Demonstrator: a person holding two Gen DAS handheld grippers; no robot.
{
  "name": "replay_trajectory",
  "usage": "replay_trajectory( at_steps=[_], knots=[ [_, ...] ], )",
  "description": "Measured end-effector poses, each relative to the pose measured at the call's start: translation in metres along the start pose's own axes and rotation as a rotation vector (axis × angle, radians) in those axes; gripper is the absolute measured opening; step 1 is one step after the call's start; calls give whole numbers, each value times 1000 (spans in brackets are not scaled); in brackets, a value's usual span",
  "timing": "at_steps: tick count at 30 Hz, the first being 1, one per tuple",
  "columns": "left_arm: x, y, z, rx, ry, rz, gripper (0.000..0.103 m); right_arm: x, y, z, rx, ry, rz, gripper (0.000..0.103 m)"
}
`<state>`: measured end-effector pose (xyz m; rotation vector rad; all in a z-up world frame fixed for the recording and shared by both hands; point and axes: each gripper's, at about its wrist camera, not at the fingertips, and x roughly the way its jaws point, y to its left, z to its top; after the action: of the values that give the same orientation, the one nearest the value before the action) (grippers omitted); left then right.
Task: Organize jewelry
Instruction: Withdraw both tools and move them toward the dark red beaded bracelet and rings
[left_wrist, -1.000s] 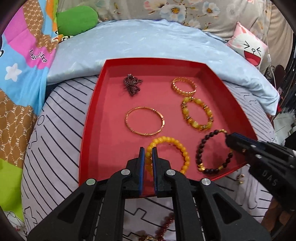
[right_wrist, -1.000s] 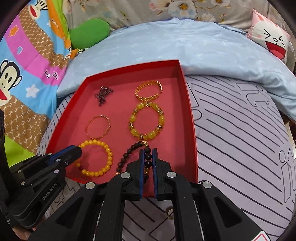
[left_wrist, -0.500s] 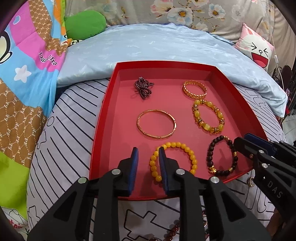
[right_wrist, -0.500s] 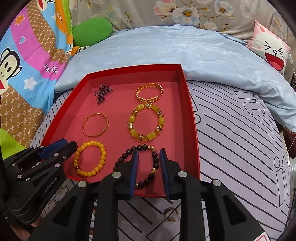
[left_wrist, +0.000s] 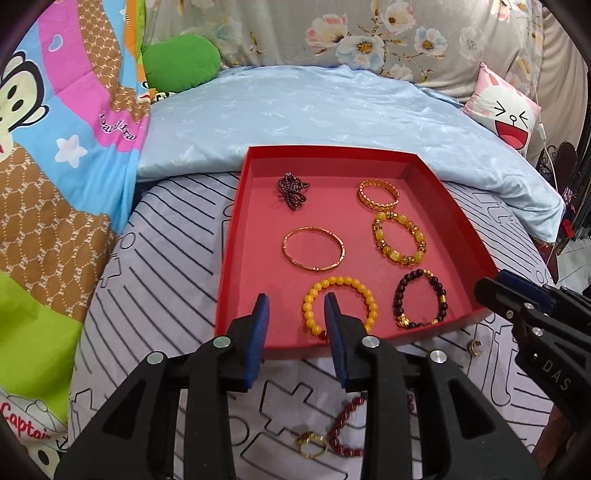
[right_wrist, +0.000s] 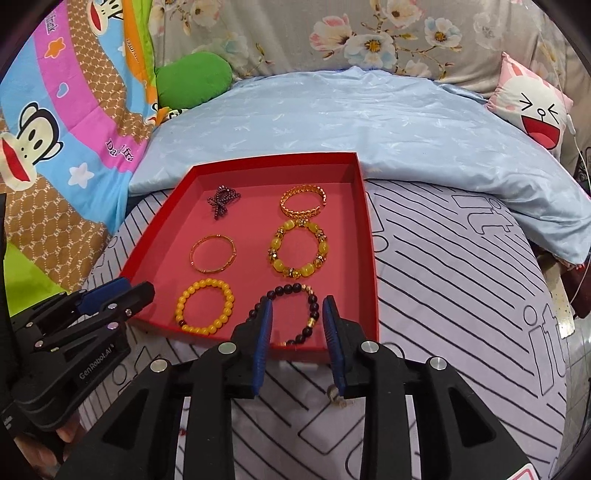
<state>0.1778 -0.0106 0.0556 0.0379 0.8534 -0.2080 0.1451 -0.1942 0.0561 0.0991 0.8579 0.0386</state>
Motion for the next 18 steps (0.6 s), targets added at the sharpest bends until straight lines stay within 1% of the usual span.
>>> replay_trajectory(
  at_steps=[7, 18],
  knots=[
    [-23, 6, -30, -12, 13, 10, 30, -26, -1, -30, -2, 10, 7, 29],
    [-41, 4, -86, -13, 57, 7, 31, -40, 5, -84, -1, 79, 26, 29]
  ],
)
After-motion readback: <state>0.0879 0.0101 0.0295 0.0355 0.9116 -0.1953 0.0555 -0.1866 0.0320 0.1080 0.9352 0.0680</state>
